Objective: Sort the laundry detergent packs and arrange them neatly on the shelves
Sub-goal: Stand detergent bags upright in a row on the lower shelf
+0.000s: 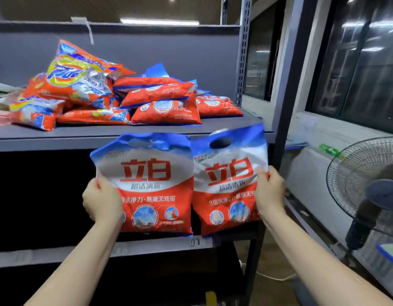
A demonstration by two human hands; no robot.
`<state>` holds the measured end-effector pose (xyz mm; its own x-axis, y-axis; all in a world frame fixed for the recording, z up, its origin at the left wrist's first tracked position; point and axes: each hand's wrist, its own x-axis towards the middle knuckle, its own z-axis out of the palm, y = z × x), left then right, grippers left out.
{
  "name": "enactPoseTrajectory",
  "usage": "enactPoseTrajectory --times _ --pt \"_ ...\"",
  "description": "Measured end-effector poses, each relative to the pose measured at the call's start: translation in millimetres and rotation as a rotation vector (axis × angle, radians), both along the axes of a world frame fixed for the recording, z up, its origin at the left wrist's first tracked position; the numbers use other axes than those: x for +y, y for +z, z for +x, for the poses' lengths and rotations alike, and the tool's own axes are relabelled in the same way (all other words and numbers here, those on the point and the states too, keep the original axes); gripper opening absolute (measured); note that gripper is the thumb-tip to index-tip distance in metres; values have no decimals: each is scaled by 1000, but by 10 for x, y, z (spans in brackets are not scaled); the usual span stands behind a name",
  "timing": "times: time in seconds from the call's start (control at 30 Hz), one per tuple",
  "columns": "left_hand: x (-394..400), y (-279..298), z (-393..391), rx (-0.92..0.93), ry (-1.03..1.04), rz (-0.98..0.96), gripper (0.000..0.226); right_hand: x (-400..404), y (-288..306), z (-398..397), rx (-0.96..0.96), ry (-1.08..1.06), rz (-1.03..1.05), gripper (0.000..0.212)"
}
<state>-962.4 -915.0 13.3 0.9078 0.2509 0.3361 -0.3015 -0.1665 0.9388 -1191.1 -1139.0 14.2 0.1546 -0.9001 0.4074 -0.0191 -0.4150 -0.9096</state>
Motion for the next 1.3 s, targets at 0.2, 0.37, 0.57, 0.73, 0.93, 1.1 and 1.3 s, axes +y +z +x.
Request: enactPoseTrajectory --times 0.2,0.37,0.57,0.73,0.93,1.1,1.3 --pt "-11 -633 65 255 59 94 42 -183 -599 124 110 55 240 26" --pt "-179 -936 286 303 96 141 39 -389 -896 287 18 66 423 21" --pt "-494 -1214 800 354 27 -93 45 -650 -1053 734 -118 30 450 19" --pt "-831 -1360 1151 242 9 -107 46 -973 -1116 1169 -147 56 490 31" --pt "-1301 -1378 1607 196 -76 -129 41 -1389 -1132 1531 -109 68 460 28" --pt "-1653 -1396 1947 206 -166 -206 41 -1664 -1173 1825 -127 94 440 23" --pt "-1927 -1641 2073 205 -194 -195 48 -1874 -1440 2021 98 100 356 36"
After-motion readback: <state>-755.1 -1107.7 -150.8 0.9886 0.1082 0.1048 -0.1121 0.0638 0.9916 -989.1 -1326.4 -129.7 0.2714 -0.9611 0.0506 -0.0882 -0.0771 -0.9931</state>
